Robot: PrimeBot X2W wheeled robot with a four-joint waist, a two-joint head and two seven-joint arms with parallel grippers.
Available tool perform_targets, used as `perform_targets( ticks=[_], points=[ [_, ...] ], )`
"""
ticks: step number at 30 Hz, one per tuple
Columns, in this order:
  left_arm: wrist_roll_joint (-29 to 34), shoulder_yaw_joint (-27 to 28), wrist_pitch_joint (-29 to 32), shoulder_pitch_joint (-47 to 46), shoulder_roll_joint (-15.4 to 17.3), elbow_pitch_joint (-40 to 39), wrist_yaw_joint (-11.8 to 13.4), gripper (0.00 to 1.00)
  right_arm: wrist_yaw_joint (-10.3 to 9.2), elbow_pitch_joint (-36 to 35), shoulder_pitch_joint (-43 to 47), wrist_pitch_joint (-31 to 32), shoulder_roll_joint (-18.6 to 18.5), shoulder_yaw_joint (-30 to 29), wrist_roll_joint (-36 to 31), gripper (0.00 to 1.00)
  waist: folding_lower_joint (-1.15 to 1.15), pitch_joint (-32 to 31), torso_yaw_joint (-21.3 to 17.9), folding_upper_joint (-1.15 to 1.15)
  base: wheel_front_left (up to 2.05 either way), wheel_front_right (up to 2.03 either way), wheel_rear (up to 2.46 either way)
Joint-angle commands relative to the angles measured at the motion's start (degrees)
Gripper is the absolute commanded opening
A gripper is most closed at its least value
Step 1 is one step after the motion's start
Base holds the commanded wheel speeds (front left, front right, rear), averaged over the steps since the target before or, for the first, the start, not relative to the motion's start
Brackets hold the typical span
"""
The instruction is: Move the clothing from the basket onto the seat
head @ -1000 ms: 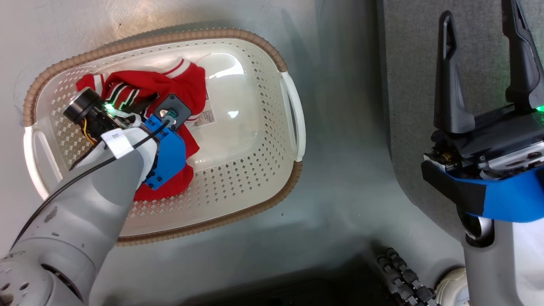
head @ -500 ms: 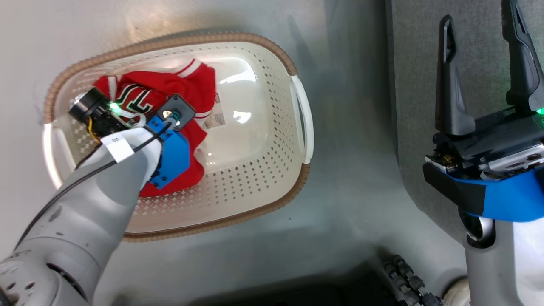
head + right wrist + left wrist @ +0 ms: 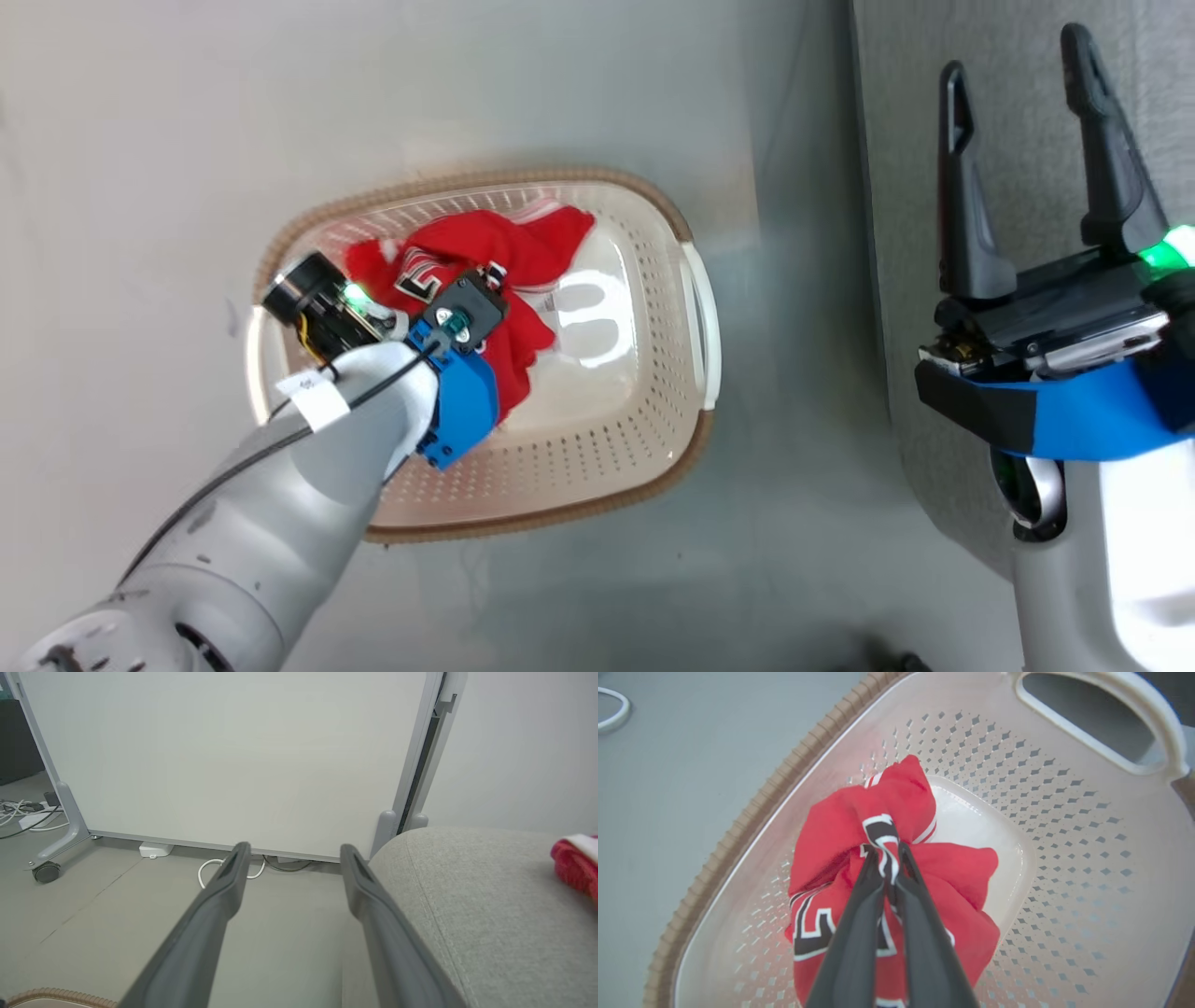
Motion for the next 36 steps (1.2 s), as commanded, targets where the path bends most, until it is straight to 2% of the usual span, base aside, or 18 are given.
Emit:
perform_targets(
  ticks=[1,10,12,19,36],
  points=[
    [-0.6,-0.3,-0.5,1.0,0.0,-0.7,0.0,0.00,0.01,0.6,0.9,0.0,0.0,-0.2,0.1,1.00,0.00,-2.1,-0.4,0.00,0.00,0.00,0.00],
    [-3.6,1.5,-1.3,5.2,1.0,-8.0,0.0,0.00,0.01,3.8,3.6,0.0,-0.6,-0.6,0.5,1.00,0.00,-11.1,1.9,0.00,0.00,0.00,0.00],
    [-3.2,4.0,-1.3,7.4,2.2,-12.1,0.0,0.00,0.01,4.8,4.9,0.0,-0.6,-0.9,0.9,1.00,0.00,-14.6,2.7,0.00,0.00,0.00,0.00],
    [0.2,11.2,-1.3,13.0,3.1,-21.2,0.5,0.00,0.01,7.4,8.7,0.0,-0.8,-1.5,1.4,1.00,0.00,-23.1,4.6,0.00,0.00,0.00,0.00],
    [6.7,28.1,-1.3,23.6,4.2,-38.5,1.7,0.00,0.01,11.1,15.6,0.0,-1.0,-0.2,2.8,1.00,0.00,-36.8,5.0,0.00,0.00,0.00,0.00]
  ],
)
